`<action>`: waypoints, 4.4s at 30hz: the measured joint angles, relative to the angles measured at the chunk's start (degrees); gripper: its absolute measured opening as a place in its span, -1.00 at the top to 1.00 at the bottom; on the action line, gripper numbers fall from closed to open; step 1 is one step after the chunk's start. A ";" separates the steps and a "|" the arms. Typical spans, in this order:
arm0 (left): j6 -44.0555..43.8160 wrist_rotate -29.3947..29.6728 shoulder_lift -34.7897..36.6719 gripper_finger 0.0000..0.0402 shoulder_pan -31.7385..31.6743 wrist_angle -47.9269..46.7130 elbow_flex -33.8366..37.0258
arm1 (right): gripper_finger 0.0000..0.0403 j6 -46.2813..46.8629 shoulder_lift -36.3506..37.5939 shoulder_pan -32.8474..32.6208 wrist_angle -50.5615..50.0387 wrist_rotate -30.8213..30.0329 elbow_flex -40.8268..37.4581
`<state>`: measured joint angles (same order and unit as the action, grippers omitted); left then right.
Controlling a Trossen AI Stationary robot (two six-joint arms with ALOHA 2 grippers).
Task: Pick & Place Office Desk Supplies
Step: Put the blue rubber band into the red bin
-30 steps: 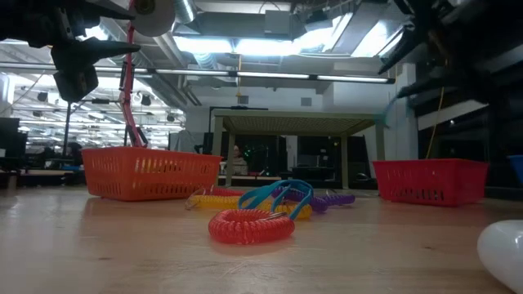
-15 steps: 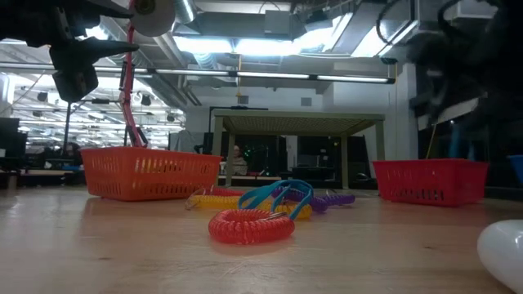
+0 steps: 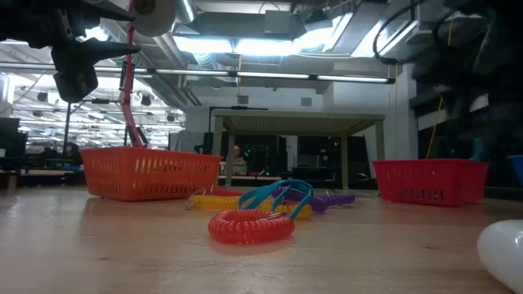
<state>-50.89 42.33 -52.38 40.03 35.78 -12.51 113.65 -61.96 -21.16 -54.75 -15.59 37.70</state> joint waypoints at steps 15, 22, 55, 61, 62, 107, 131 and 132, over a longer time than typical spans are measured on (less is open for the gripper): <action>0.98 0.05 0.00 0.24 0.00 0.17 0.00 | -0.03 -3.81 -0.02 3.25 -3.33 -5.35 6.08; 1.15 -0.81 0.01 0.24 0.00 0.35 0.01 | -0.03 -9.16 0.00 3.56 -4.78 0.18 9.93; -0.27 -2.08 0.00 0.24 0.00 0.41 0.00 | 0.19 11.08 -18.60 -12.29 7.60 0.21 1.50; -0.98 -2.04 0.00 0.24 0.00 0.30 0.00 | 0.14 11.77 -18.58 -12.04 8.80 3.13 -1.67; -1.04 -2.02 0.01 0.24 0.00 0.30 0.00 | 0.14 11.80 -18.58 -12.05 9.69 3.22 -2.26; -0.58 -1.13 0.00 0.24 0.00 -0.09 0.00 | 1.00 10.79 -18.60 -15.07 -11.47 1.25 19.16; -0.40 -1.83 0.01 0.24 -0.02 -0.03 0.01 | 1.00 3.36 -17.57 -5.92 -16.01 -12.55 21.33; -0.40 -1.91 0.00 0.24 -0.02 0.00 0.00 | 1.00 2.32 -17.07 -4.97 -14.53 -12.53 19.99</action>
<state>-51.29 40.42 -52.38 40.01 35.77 -12.51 115.97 -79.03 -26.12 -69.28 -28.12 57.69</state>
